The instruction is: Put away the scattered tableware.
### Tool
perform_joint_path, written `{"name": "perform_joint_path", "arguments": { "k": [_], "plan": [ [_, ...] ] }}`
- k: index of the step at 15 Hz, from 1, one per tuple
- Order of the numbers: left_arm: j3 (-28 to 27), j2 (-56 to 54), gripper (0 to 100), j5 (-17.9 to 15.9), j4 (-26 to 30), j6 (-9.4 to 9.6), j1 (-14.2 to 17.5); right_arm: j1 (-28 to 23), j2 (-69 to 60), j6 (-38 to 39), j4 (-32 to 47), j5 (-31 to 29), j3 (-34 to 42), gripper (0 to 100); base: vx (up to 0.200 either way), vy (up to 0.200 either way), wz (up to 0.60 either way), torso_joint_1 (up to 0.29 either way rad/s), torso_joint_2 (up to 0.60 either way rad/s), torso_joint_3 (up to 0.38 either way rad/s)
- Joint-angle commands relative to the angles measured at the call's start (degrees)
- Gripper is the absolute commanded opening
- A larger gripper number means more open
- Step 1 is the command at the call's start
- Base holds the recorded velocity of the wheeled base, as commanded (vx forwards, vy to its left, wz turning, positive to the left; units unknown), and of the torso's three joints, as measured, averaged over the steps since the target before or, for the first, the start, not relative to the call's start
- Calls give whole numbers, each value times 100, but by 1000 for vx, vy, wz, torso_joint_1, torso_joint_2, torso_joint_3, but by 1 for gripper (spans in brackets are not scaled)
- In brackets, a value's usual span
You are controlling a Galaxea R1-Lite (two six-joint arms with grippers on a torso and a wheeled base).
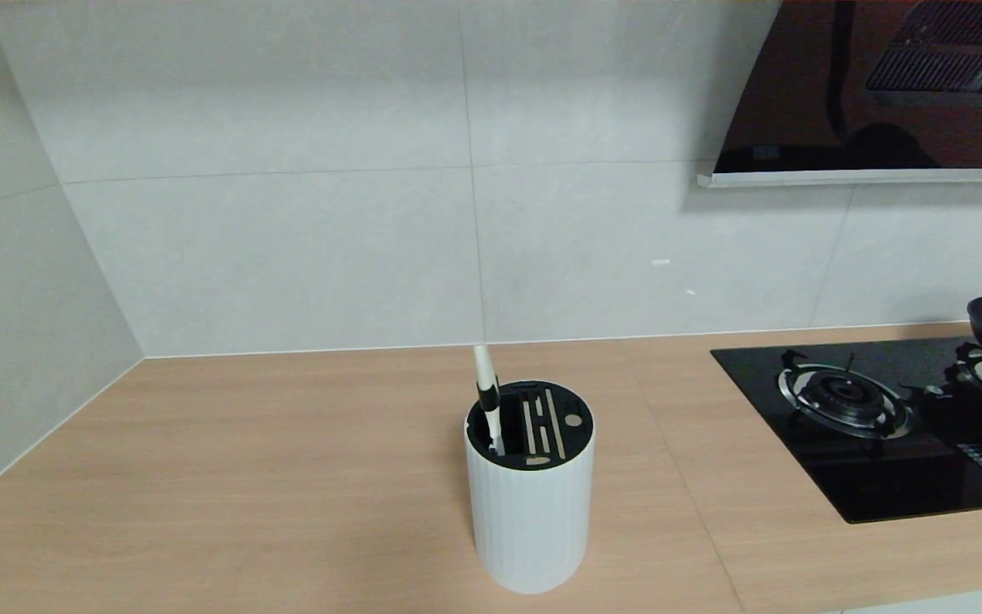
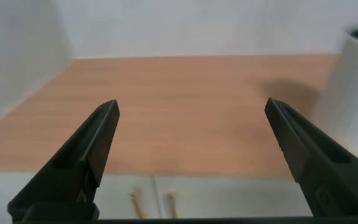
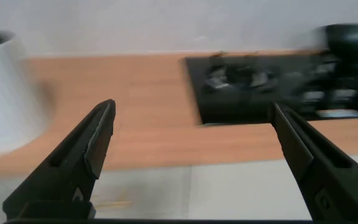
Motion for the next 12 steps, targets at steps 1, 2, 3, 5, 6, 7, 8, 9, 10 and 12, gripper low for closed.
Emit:
{"name": "perform_joint_path", "arguments": {
  "k": [1, 2, 3, 5, 6, 7, 8, 9, 10, 12],
  "plan": [
    [5, 19, 100, -13, 22, -16, -5, 2, 0, 19, 14, 51, 33, 100, 0, 0, 0, 0, 0, 0],
    [5, 19, 100, -5, 13, -78, -5, 2, 9, 45, 5, 60, 33, 100, 0, 0, 0, 0, 0, 0],
    [5, 19, 100, -5, 4, -157, -5, 2, 9, 45, 5, 60, 33, 100, 0, 0, 0, 0, 0, 0],
    [5, 10, 100, 4, -5, -359, -5, 2, 9, 45, 5, 60, 33, 100, 0, 0, 0, 0, 0, 0],
    [5, 10, 100, -5, -5, -350, -5, 2, 9, 45, 5, 60, 33, 100, 0, 0, 0, 0, 0, 0],
    [5, 10, 100, -5, -5, -350, -5, 2, 9, 45, 5, 69, 33, 100, 0, 0, 0, 0, 0, 0],
    [5, 19, 100, 4, -5, -350, -5, 2, 9, 45, 5, 69, 33, 100, 0, 0, 0, 0, 0, 0],
    [5, 10, 100, -5, -5, -350, -5, 2, 9, 54, 5, 69, 33, 100, 0, 0, 0, 0, 0, 0],
    [5, 19, 100, 4, -5, -350, -5, 2, 9, 54, 5, 69, 33, 100, 0, 0, 0, 0, 0, 0],
    [5, 19, 100, 4, -5, -350, -5, 2, 0, 54, 5, 78, 33, 100, 0, 0, 0, 0, 0, 0]
  ]
}}
